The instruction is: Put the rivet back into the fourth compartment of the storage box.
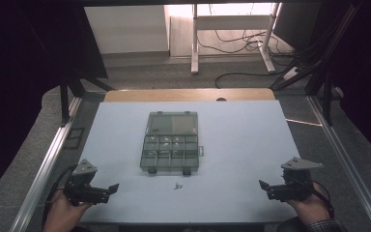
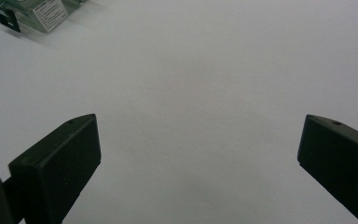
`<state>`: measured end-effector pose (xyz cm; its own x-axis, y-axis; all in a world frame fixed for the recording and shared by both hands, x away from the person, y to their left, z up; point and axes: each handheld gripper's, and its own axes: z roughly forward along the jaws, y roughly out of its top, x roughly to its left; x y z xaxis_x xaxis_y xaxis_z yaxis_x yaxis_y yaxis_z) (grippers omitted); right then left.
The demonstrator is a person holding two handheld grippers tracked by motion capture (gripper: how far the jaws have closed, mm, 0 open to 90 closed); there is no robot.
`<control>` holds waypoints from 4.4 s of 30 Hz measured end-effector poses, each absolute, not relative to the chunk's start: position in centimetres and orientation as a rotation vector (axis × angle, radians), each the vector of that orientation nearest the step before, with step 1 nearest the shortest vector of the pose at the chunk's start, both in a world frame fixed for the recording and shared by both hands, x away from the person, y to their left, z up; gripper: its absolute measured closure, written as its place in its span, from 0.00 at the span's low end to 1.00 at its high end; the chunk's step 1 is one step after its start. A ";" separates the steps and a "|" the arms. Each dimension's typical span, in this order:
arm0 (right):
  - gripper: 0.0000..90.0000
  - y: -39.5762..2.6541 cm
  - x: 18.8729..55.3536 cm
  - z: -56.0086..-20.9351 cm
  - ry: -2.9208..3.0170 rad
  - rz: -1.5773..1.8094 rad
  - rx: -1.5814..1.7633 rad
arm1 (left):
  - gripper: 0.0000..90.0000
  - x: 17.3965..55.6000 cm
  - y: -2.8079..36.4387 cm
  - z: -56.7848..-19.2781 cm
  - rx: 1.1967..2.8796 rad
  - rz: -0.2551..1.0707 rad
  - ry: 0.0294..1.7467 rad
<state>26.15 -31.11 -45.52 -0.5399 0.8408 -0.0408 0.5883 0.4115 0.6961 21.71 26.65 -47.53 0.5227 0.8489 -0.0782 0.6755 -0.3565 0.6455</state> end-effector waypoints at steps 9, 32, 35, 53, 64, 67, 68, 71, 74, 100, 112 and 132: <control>0.00 -31.1 26.2 -45.5 2.280 0.898 1.223 | 0.00 22.8 24.0 -47.1 2.216 0.289 1.149; 0.00 -30.8 26.4 -45.7 2.311 0.887 1.216 | 0.14 26.1 14.9 -48.4 2.473 0.102 0.905; 0.00 -30.7 26.4 -45.8 2.314 0.883 1.213 | 0.21 26.5 13.8 -48.7 2.493 0.088 0.879; 0.00 -30.5 26.4 -46.0 2.342 0.849 1.200 | 0.72 28.3 8.8 -50.6 2.618 0.012 0.722; 0.00 -30.5 26.5 -46.2 2.354 0.829 1.192 | 0.88 28.6 8.2 -51.1 2.633 0.020 0.709; 0.00 -30.5 26.4 -46.2 2.358 0.825 1.194 | 0.90 28.6 8.0 -51.0 2.643 0.039 0.707; 0.00 -30.5 26.4 -46.2 2.359 0.823 1.194 | 0.90 28.6 7.9 -51.0 2.648 0.044 0.706; 0.00 -30.5 26.4 -46.2 2.361 0.820 1.193 | 0.91 28.5 7.9 -51.0 2.651 0.047 0.710; 0.00 -30.5 26.4 -46.2 2.363 0.815 1.190 | 0.91 28.5 7.9 -51.0 2.646 0.037 0.714; 0.00 -30.4 26.5 -46.3 2.367 0.803 1.188 | 0.96 28.8 9.4 -48.8 2.558 -0.020 0.762; 0.00 -30.5 26.5 -46.3 2.367 0.799 1.194 | 0.96 29.9 10.5 -46.4 2.499 -0.001 0.788; 0.00 -30.4 26.6 -46.4 2.382 0.797 1.180 | 0.96 38.0 7.3 -42.9 2.507 0.099 0.790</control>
